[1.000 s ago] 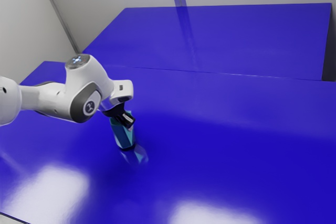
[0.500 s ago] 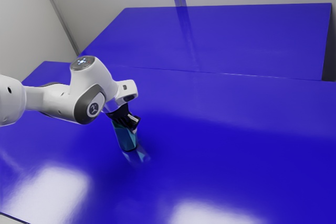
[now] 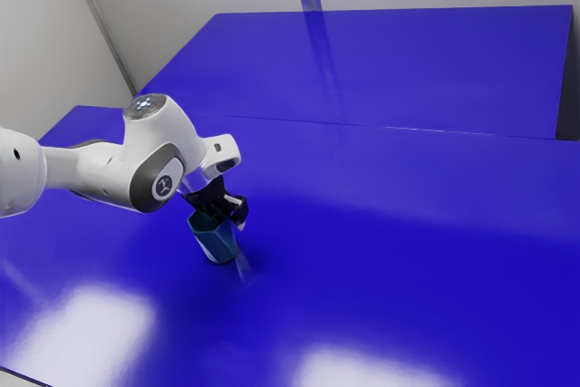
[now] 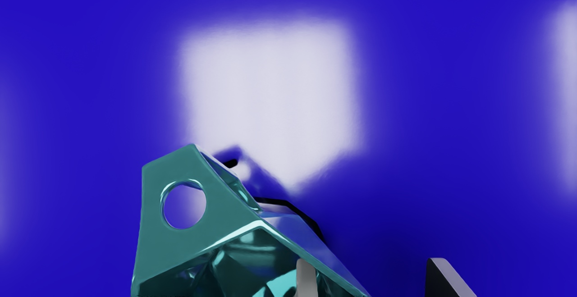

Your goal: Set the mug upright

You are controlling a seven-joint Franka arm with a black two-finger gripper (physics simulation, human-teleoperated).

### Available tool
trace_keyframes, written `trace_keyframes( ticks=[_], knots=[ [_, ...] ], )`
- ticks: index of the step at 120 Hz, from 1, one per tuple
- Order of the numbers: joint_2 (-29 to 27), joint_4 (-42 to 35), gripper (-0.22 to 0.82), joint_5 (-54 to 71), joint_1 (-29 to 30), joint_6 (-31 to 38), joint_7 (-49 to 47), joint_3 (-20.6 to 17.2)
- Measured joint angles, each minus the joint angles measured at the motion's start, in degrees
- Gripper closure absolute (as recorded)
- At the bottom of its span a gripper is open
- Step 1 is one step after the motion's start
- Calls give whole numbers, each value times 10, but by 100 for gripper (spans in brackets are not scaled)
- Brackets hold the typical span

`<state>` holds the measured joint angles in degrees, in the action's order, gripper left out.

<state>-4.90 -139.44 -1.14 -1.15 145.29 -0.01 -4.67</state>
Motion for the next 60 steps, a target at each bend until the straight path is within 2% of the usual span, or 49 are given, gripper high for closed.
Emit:
trace_keyframes(
  ticks=[60],
  knots=[
    [-2,17,38,-1,-1,-21,-17,-7]
  ],
)
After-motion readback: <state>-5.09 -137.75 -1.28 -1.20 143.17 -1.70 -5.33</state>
